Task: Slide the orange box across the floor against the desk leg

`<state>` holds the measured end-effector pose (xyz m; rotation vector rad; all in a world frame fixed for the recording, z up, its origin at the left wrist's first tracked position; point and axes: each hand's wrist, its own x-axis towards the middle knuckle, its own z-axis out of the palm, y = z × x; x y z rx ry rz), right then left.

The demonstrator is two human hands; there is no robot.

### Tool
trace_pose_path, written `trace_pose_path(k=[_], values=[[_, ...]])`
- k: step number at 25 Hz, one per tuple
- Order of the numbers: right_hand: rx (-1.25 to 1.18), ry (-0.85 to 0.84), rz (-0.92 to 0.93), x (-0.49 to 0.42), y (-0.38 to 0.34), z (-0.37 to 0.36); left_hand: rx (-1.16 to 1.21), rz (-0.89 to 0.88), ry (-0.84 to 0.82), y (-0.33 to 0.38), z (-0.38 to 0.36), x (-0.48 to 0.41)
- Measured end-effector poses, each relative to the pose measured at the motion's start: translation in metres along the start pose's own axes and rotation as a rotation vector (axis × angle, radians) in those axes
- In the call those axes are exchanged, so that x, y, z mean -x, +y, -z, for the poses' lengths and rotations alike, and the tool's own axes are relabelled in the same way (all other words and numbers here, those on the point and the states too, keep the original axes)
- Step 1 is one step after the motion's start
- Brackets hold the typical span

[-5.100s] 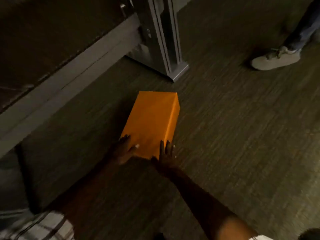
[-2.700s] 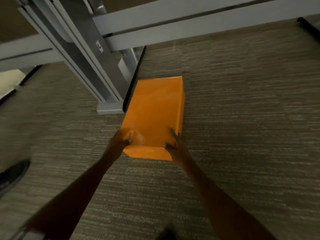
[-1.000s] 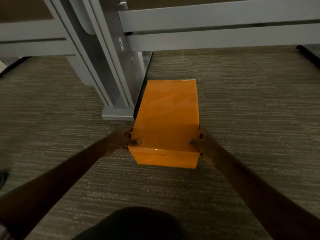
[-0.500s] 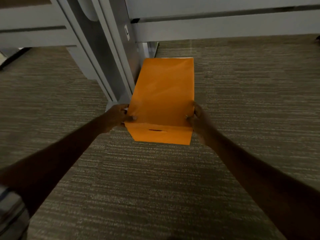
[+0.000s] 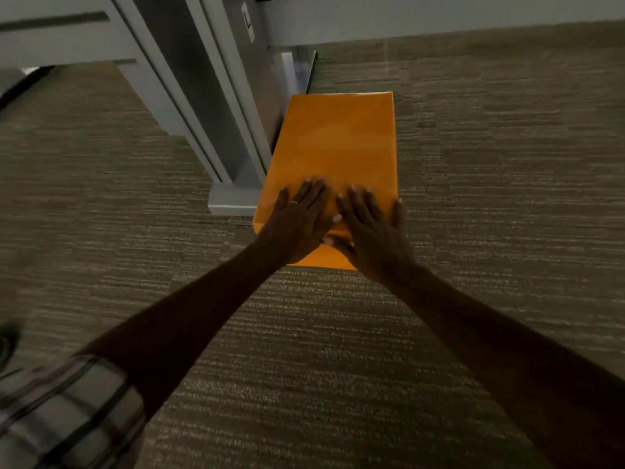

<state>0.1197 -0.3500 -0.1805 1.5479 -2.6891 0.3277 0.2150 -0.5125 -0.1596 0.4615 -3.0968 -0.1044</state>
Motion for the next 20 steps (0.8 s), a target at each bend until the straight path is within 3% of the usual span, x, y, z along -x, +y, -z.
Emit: trace_pose_path(k=[8, 14, 20], values=[[0.049, -0.026, 0.043, -0.033, 0.017, 0.000, -0.039, 0.027, 0.083, -0.008, -0.005, -0.026], [-0.076, -0.225, 0.064, -0.039, 0.032, 0.022, -0.070, -0.048, -0.090, -0.013, 0.012, -0.029], [-0.050, 0.000, 0.074, 0.004, 0.047, 0.040, -0.009, -0.074, 0.044, 0.010, 0.028, -0.010]])
